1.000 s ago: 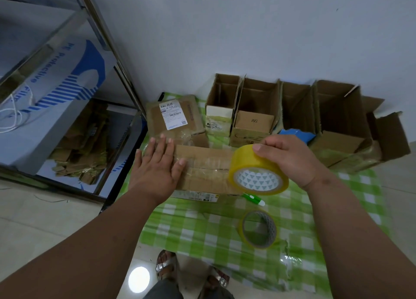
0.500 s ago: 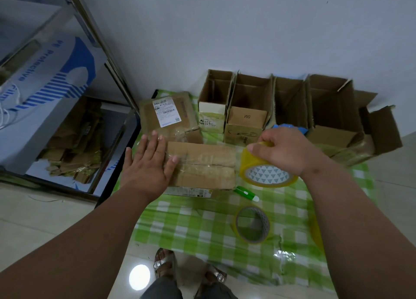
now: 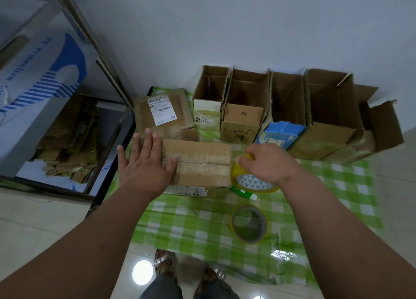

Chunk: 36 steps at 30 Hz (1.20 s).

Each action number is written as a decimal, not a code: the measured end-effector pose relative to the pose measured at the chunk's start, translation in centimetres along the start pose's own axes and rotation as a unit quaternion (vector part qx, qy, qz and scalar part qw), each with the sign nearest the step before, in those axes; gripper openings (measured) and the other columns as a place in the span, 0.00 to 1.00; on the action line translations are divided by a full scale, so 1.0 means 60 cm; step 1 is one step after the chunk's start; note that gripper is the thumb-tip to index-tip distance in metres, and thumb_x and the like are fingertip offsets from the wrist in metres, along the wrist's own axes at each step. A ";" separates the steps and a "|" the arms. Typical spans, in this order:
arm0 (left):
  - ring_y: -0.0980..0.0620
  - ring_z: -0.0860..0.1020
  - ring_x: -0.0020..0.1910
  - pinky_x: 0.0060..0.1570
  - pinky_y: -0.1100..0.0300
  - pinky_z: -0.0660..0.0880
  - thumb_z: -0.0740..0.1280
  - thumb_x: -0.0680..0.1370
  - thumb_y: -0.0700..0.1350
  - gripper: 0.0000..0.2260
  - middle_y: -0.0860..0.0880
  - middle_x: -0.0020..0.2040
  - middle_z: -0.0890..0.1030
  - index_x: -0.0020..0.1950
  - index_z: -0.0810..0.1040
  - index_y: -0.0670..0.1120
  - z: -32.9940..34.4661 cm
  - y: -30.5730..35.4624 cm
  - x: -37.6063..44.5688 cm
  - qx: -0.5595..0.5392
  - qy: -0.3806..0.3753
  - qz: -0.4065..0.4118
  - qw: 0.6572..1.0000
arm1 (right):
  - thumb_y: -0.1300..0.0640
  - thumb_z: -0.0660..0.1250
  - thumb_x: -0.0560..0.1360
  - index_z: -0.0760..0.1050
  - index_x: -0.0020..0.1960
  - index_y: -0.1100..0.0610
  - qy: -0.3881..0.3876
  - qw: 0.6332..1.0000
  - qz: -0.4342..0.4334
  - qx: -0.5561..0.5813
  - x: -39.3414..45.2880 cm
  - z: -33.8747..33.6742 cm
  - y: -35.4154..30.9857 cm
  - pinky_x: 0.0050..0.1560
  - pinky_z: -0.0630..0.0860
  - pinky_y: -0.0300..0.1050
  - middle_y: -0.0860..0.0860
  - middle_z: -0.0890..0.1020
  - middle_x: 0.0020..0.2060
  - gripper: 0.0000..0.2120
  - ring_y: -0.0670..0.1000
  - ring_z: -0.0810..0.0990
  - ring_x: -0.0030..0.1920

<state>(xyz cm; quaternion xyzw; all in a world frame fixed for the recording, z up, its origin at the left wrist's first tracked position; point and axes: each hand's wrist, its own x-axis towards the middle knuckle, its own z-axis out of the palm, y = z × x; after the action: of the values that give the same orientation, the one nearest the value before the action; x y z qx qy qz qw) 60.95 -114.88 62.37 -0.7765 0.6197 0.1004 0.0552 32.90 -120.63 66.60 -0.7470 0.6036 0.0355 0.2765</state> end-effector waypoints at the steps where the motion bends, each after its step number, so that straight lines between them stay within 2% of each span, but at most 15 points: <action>1: 0.50 0.32 0.77 0.71 0.44 0.28 0.35 0.78 0.65 0.33 0.52 0.79 0.34 0.79 0.36 0.51 0.002 0.013 -0.002 0.001 0.008 -0.002 1.000 | 0.39 0.60 0.78 0.70 0.43 0.52 -0.001 1.000 -0.003 0.001 0.000 0.000 -0.001 0.38 0.70 0.46 0.49 0.75 0.39 0.17 0.53 0.75 0.44; 3: 0.50 0.32 0.77 0.73 0.44 0.30 0.33 0.78 0.62 0.32 0.52 0.79 0.34 0.79 0.35 0.50 0.007 0.042 -0.011 -0.014 0.015 0.016 1.000 | 0.40 0.60 0.78 0.67 0.37 0.52 -0.005 1.000 -0.008 -0.002 0.000 0.001 -0.002 0.33 0.64 0.45 0.48 0.73 0.36 0.18 0.52 0.74 0.41; 6: 0.51 0.29 0.76 0.74 0.45 0.30 0.30 0.75 0.67 0.33 0.54 0.76 0.29 0.77 0.31 0.53 0.014 0.082 -0.028 -0.036 0.008 0.080 0.996 | 0.41 0.60 0.78 0.65 0.35 0.51 -0.004 1.000 -0.010 -0.008 -0.001 0.004 -0.005 0.31 0.60 0.45 0.48 0.71 0.34 0.18 0.50 0.71 0.37; 9: 0.51 0.26 0.74 0.73 0.45 0.30 0.28 0.73 0.69 0.34 0.54 0.75 0.28 0.74 0.27 0.53 0.020 0.123 -0.042 -0.019 -0.002 0.156 0.988 | 0.41 0.60 0.78 0.64 0.35 0.50 0.013 1.000 -0.010 -0.023 0.000 0.006 -0.010 0.30 0.60 0.45 0.48 0.71 0.33 0.18 0.52 0.72 0.38; 13: 0.53 0.25 0.73 0.73 0.45 0.29 0.27 0.73 0.66 0.34 0.53 0.75 0.28 0.75 0.29 0.51 0.026 0.168 -0.057 0.017 -0.019 0.256 0.966 | 0.42 0.61 0.77 0.65 0.34 0.50 0.029 0.999 0.000 -0.024 0.000 0.008 -0.014 0.30 0.61 0.44 0.48 0.72 0.32 0.17 0.49 0.71 0.35; 16: 0.55 0.24 0.71 0.73 0.48 0.28 0.26 0.73 0.65 0.32 0.55 0.75 0.28 0.74 0.29 0.52 0.021 0.163 -0.051 0.027 -0.034 0.290 0.956 | 0.41 0.61 0.77 0.67 0.35 0.51 0.028 0.999 0.017 -0.003 0.001 0.011 -0.010 0.31 0.62 0.44 0.48 0.73 0.33 0.17 0.49 0.72 0.36; 19: 0.57 0.27 0.73 0.73 0.52 0.29 0.26 0.73 0.65 0.31 0.57 0.75 0.29 0.74 0.29 0.55 0.017 0.121 -0.040 0.013 -0.027 0.251 0.968 | 0.40 0.61 0.77 0.66 0.36 0.50 0.023 0.999 0.031 0.015 0.001 0.014 -0.001 0.31 0.62 0.44 0.47 0.72 0.35 0.17 0.52 0.73 0.40; 24: 0.56 0.28 0.74 0.74 0.52 0.32 0.27 0.74 0.68 0.31 0.57 0.76 0.30 0.75 0.29 0.57 0.012 0.013 -0.029 -0.008 -0.025 0.106 0.994 | 0.39 0.61 0.77 0.66 0.36 0.49 0.022 0.998 0.037 0.042 0.000 0.020 0.003 0.33 0.62 0.45 0.46 0.71 0.35 0.17 0.53 0.74 0.43; 28: 0.49 0.36 0.79 0.75 0.45 0.38 0.44 0.77 0.70 0.38 0.52 0.81 0.38 0.80 0.36 0.53 0.012 -0.036 -0.040 -0.102 0.040 -0.081 0.991 | 0.40 0.61 0.78 0.70 0.41 0.50 0.027 0.997 0.043 0.061 -0.006 0.020 0.001 0.35 0.64 0.46 0.47 0.72 0.37 0.15 0.53 0.74 0.44; 29: 0.46 0.40 0.79 0.75 0.43 0.43 0.51 0.76 0.72 0.42 0.50 0.81 0.41 0.80 0.39 0.51 0.014 -0.041 -0.044 -0.180 0.052 -0.156 0.970 | 0.40 0.61 0.78 0.71 0.43 0.51 0.029 0.996 0.044 0.065 -0.008 0.021 0.001 0.35 0.64 0.46 0.47 0.73 0.37 0.15 0.53 0.74 0.44; 30: 0.43 0.48 0.80 0.75 0.42 0.50 0.58 0.74 0.72 0.45 0.47 0.81 0.47 0.81 0.44 0.50 0.015 -0.046 -0.045 -0.291 0.051 -0.230 0.927 | 0.41 0.61 0.78 0.72 0.44 0.52 0.032 0.996 0.045 0.071 -0.011 0.023 0.000 0.35 0.64 0.45 0.47 0.73 0.37 0.15 0.53 0.74 0.44; 32: 0.42 0.68 0.71 0.69 0.42 0.67 0.70 0.73 0.64 0.39 0.46 0.76 0.66 0.79 0.59 0.51 0.013 -0.050 -0.039 -0.525 0.033 -0.310 0.792 | 0.42 0.62 0.78 0.74 0.44 0.52 0.032 0.994 0.055 0.090 -0.016 0.027 -0.002 0.33 0.63 0.43 0.46 0.74 0.37 0.13 0.52 0.74 0.43; 33: 0.45 0.74 0.63 0.64 0.43 0.72 0.72 0.74 0.60 0.34 0.48 0.70 0.72 0.76 0.65 0.52 0.011 -0.052 -0.036 -0.589 0.023 -0.316 0.744 | 0.43 0.63 0.77 0.74 0.44 0.51 0.031 0.992 0.065 0.104 -0.019 0.029 -0.002 0.33 0.63 0.42 0.46 0.74 0.37 0.12 0.51 0.74 0.43; 34: 0.48 0.77 0.56 0.61 0.44 0.75 0.72 0.75 0.57 0.30 0.50 0.65 0.75 0.73 0.69 0.51 0.009 -0.053 -0.036 -0.615 0.019 -0.314 0.723 | 0.44 0.64 0.77 0.75 0.44 0.51 0.029 0.990 0.075 0.119 -0.022 0.030 -0.003 0.33 0.63 0.42 0.46 0.75 0.37 0.11 0.51 0.75 0.43; 36: 0.52 0.77 0.50 0.60 0.45 0.76 0.72 0.75 0.55 0.27 0.51 0.59 0.77 0.71 0.72 0.50 0.009 -0.057 -0.038 -0.625 0.032 -0.313 0.714 | 0.45 0.65 0.75 0.76 0.41 0.51 0.020 0.986 0.082 0.142 -0.027 0.031 -0.004 0.34 0.66 0.43 0.47 0.77 0.37 0.10 0.49 0.76 0.41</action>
<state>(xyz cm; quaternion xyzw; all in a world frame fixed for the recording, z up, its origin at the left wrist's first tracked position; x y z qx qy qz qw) 63.74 -111.83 62.25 -0.7860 0.1389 0.4172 -0.4345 33.24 -118.31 65.74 -0.6483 0.6673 -0.0426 0.3641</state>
